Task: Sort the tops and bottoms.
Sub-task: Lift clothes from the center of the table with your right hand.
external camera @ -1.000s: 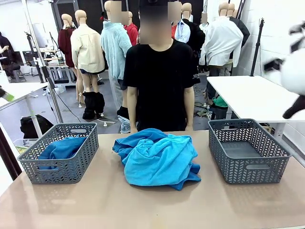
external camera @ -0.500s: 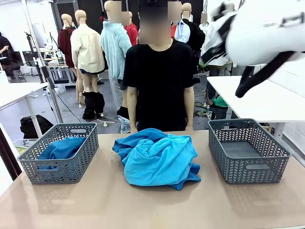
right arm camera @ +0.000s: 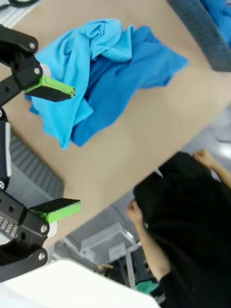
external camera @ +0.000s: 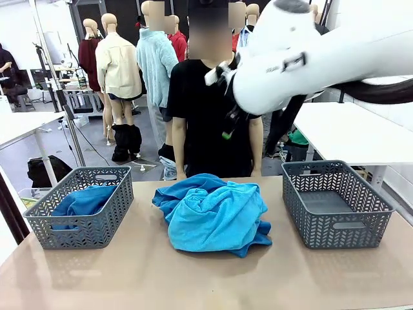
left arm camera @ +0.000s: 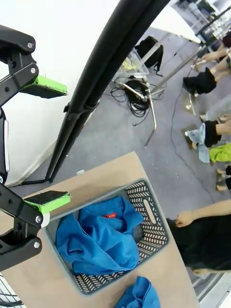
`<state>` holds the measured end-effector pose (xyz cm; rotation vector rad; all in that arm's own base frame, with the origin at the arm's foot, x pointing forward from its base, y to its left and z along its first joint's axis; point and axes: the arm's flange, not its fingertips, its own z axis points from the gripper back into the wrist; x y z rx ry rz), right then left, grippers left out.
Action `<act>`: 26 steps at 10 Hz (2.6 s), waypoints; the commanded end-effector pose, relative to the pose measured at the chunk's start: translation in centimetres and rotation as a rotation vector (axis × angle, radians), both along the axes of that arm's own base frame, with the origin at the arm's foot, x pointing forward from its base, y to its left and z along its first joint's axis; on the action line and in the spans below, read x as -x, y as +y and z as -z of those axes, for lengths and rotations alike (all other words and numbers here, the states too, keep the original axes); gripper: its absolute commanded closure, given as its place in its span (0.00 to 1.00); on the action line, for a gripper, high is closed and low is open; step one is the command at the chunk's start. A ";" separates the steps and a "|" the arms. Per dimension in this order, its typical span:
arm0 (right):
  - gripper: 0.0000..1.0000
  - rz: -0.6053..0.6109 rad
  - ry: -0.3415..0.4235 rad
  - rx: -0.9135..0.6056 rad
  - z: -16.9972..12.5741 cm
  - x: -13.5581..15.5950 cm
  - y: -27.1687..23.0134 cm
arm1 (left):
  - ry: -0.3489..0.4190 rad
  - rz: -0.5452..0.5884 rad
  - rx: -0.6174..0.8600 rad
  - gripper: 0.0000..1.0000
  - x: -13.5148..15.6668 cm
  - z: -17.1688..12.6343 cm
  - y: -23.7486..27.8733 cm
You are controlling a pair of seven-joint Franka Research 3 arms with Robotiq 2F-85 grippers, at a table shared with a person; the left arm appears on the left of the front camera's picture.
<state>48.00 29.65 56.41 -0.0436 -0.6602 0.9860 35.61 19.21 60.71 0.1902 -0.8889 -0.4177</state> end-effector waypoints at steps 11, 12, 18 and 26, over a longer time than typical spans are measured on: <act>0.00 -0.201 0.251 0.267 13.4 3.9 4.1 | 0.011 -0.003 -0.002 0.00 0.3 -0.3 0.5; 0.00 -0.201 0.251 0.267 13.4 3.9 4.1 | 0.011 -0.003 -0.002 0.00 0.3 -0.3 0.5; 0.00 -0.321 0.231 0.311 12.3 2.0 6.5 | 0.011 -0.003 -0.002 0.00 0.3 -0.3 0.5; 0.00 -0.386 0.404 0.428 14.2 -0.7 9.6 | 0.011 -0.003 -0.002 0.00 0.3 -0.3 0.5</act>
